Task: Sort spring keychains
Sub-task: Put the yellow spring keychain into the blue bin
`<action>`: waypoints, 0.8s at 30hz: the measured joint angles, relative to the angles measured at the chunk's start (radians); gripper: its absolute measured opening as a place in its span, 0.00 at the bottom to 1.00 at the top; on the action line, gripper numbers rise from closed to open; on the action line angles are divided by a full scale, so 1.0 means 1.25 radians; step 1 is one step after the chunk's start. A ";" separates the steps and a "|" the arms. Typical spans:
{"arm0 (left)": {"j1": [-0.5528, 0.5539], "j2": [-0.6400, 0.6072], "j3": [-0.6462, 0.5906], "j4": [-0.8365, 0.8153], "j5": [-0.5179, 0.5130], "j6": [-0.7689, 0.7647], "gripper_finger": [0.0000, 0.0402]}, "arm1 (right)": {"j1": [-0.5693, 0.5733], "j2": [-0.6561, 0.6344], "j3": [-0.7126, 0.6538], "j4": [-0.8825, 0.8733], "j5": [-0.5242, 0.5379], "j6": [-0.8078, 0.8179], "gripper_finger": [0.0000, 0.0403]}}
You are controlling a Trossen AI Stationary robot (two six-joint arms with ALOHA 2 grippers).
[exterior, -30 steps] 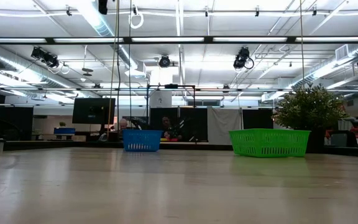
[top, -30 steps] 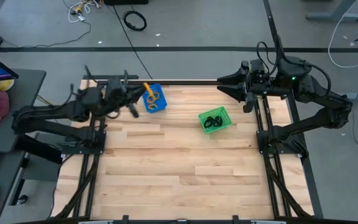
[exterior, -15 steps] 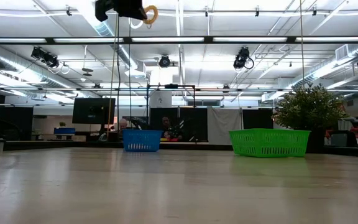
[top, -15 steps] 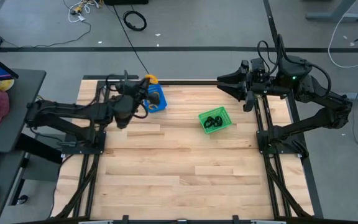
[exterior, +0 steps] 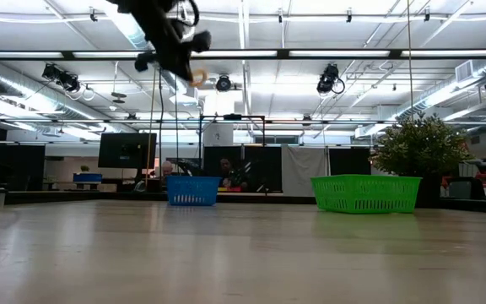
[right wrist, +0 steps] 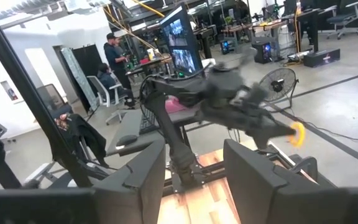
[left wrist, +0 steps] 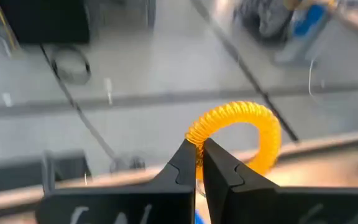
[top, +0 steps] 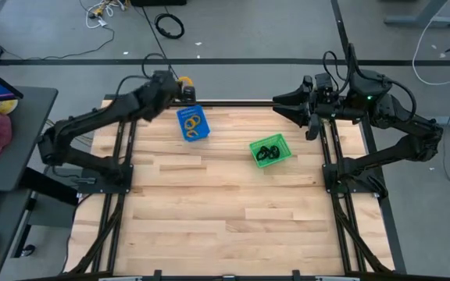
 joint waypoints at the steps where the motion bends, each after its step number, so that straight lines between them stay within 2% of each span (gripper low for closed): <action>1: 0.028 0.012 0.004 -0.022 0.056 -0.013 0.02 | 0.000 0.000 0.000 0.000 0.000 0.000 0.41; 3: 0.078 0.042 0.009 -0.037 0.163 -0.030 0.03 | 0.000 0.000 0.000 0.000 0.000 0.000 0.41; 5: 0.113 0.075 0.009 -0.060 0.233 -0.046 0.03 | 0.000 0.000 0.000 0.000 0.000 0.000 0.41; 11: 0.154 0.148 0.009 -0.082 0.358 -0.052 0.02 | 0.000 0.000 0.000 0.000 0.000 0.000 0.41; 24: 0.108 0.290 0.009 -0.138 0.427 -0.047 0.04 | 0.000 0.013 0.000 -0.010 0.000 0.000 0.41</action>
